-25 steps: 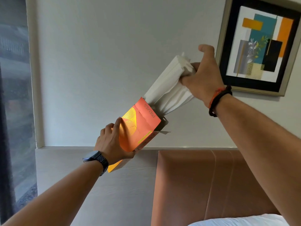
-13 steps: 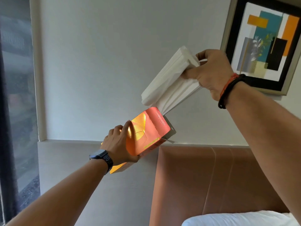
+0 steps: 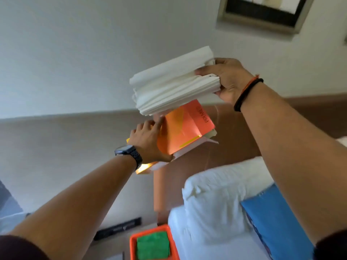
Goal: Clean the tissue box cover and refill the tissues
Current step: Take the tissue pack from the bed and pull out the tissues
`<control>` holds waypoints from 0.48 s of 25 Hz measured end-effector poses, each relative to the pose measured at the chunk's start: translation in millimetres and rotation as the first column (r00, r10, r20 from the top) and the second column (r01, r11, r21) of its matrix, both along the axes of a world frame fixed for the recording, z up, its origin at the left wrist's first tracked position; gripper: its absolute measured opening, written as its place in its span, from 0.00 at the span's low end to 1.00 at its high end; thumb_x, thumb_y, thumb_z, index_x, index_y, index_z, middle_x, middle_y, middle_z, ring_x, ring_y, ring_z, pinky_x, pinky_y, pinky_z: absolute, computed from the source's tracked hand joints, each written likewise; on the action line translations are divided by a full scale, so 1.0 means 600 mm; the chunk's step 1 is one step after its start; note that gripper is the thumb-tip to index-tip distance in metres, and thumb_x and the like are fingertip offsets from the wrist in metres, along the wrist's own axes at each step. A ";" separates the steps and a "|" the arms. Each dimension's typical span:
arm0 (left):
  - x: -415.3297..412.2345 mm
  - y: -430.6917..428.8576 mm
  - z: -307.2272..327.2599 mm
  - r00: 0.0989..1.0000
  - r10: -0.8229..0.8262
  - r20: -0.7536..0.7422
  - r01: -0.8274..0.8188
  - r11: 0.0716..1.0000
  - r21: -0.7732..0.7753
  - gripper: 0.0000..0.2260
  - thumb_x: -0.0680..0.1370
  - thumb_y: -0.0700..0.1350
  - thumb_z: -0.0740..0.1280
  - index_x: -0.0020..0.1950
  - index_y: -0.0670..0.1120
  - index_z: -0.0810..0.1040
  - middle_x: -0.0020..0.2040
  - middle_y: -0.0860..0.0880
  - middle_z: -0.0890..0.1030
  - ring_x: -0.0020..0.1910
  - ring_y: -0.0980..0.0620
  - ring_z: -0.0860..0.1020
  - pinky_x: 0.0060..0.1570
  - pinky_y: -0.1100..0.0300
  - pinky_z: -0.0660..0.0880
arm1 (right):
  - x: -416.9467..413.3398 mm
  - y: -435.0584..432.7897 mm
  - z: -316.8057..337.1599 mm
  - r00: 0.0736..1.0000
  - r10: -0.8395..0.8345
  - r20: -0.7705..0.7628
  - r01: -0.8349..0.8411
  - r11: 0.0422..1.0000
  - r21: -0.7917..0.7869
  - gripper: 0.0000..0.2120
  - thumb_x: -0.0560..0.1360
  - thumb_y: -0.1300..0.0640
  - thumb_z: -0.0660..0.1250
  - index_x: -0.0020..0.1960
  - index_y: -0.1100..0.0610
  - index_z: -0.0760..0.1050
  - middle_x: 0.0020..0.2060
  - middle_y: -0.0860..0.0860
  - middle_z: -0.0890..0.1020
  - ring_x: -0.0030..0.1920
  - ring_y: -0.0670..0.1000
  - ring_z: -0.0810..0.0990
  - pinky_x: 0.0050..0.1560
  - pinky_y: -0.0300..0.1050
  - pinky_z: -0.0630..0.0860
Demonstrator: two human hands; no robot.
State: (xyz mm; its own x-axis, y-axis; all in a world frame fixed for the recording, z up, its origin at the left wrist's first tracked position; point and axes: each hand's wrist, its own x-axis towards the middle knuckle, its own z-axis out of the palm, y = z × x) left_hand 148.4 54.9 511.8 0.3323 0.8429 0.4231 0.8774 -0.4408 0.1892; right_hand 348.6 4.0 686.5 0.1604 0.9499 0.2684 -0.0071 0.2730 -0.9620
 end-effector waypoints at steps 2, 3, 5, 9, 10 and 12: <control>0.058 -0.014 -0.073 0.995 -0.083 -0.049 0.079 0.994 -0.081 0.60 0.49 0.75 0.66 0.75 0.58 0.45 0.67 0.46 0.68 0.63 0.42 0.68 0.60 0.43 0.68 | 0.048 0.005 -0.094 0.998 -0.025 -0.051 0.020 0.996 -0.085 0.10 0.66 0.72 0.73 0.45 0.62 0.79 0.38 0.56 0.85 0.37 0.55 0.84 0.37 0.46 0.82; 0.090 -0.024 -0.119 0.988 -0.134 -0.072 0.124 0.984 -0.129 0.61 0.49 0.75 0.66 0.75 0.57 0.45 0.66 0.46 0.69 0.63 0.41 0.68 0.60 0.43 0.68 | 0.077 0.005 -0.144 0.996 -0.040 -0.079 0.030 0.992 -0.125 0.10 0.66 0.72 0.73 0.45 0.62 0.80 0.38 0.56 0.85 0.38 0.54 0.85 0.36 0.44 0.81; 0.154 -0.056 -0.220 0.965 -0.234 -0.118 0.206 0.955 -0.214 0.60 0.49 0.74 0.66 0.75 0.56 0.46 0.65 0.46 0.70 0.61 0.41 0.69 0.59 0.44 0.68 | 0.137 -0.003 -0.250 0.990 -0.075 -0.123 0.049 0.978 -0.202 0.10 0.67 0.72 0.72 0.46 0.61 0.79 0.40 0.56 0.86 0.39 0.54 0.85 0.37 0.43 0.81; 0.303 -0.148 -0.447 0.885 -0.445 -0.139 0.360 0.842 -0.402 0.56 0.48 0.71 0.66 0.73 0.55 0.54 0.59 0.47 0.73 0.54 0.40 0.73 0.53 0.47 0.70 | 0.269 -0.053 -0.495 0.958 -0.188 -0.214 0.112 0.939 -0.325 0.09 0.71 0.68 0.70 0.50 0.60 0.79 0.44 0.56 0.85 0.41 0.52 0.84 0.38 0.43 0.80; 0.343 -0.172 -0.502 0.865 -0.485 -0.131 0.385 0.807 -0.447 0.56 0.48 0.70 0.66 0.73 0.55 0.55 0.57 0.48 0.73 0.53 0.41 0.73 0.52 0.47 0.69 | 0.304 -0.073 -0.560 0.941 -0.231 -0.249 0.132 0.924 -0.360 0.09 0.71 0.68 0.70 0.51 0.60 0.80 0.46 0.56 0.85 0.43 0.53 0.84 0.39 0.43 0.81; 0.419 -0.220 -0.606 0.829 -0.550 -0.098 0.424 0.733 -0.532 0.55 0.49 0.70 0.66 0.73 0.54 0.55 0.58 0.48 0.72 0.53 0.41 0.73 0.53 0.45 0.69 | 0.365 -0.118 -0.681 0.911 -0.307 -0.275 0.170 0.888 -0.428 0.09 0.72 0.66 0.70 0.51 0.60 0.81 0.44 0.54 0.86 0.43 0.52 0.84 0.39 0.43 0.81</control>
